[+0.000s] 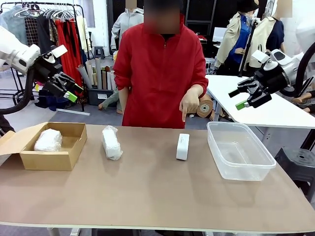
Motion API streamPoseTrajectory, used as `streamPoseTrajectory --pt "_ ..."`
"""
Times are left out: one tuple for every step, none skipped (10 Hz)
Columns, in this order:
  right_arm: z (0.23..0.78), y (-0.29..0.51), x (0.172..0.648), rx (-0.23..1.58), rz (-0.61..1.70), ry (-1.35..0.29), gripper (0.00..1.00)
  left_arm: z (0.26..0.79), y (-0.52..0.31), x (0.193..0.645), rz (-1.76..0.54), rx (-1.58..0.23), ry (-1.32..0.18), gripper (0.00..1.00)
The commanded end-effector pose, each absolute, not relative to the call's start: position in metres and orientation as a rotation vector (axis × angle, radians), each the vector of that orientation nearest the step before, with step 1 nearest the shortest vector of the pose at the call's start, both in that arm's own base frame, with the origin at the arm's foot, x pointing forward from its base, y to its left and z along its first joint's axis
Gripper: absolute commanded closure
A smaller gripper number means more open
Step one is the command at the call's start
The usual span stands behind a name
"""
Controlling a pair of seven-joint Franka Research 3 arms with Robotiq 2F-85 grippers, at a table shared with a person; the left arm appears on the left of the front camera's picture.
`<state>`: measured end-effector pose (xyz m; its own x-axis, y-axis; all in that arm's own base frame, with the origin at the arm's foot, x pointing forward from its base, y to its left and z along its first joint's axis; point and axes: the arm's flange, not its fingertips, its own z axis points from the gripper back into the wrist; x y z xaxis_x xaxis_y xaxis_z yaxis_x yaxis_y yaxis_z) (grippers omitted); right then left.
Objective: Separate and place wrapped and unwrapped clocks.
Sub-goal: Pick up the Digital clock indicated by the person.
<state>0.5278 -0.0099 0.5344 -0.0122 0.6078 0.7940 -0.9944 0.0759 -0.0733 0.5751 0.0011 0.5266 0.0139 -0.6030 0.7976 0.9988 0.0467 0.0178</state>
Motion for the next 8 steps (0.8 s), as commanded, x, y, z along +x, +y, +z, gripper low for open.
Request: streamPoseTrajectory --pt "0.5358 -0.0096 0.5273 0.631 1.413 -0.794 0.00 0.5289 0.0011 0.5742 -1.415 -0.685 -0.749 0.00" --pt "0.5358 -0.0096 0.5273 0.631 1.413 -0.794 0.00 0.5289 0.0011 0.5742 -1.415 -0.685 -0.749 0.00" --pt "0.5358 -0.0096 0.5273 0.631 1.413 -0.794 0.00 0.5289 0.0011 0.5742 -1.415 -0.685 -0.749 0.00" --pt "0.5358 -0.0096 0.5273 0.631 1.413 -0.794 0.00 0.5289 0.0011 0.5742 -1.415 -0.685 -0.749 0.00" --pt "0.5358 -0.0096 0.5273 0.631 1.413 -0.794 0.00 0.5289 0.0011 0.5742 -1.415 -0.685 -0.749 0.00" --pt "0.5358 -0.0096 0.5273 0.631 1.413 -0.794 0.00 0.5289 0.0011 0.5742 -1.415 -0.685 -0.749 0.00" --pt "0.5358 -0.0096 0.5273 0.631 1.413 -0.794 0.00 0.5289 0.0011 0.5742 -1.415 -0.685 -0.749 0.00" --pt "0.5358 -0.0096 0.5273 0.631 1.413 -0.794 0.00 0.5289 0.0011 0.5742 -1.415 -0.685 -0.749 0.00"
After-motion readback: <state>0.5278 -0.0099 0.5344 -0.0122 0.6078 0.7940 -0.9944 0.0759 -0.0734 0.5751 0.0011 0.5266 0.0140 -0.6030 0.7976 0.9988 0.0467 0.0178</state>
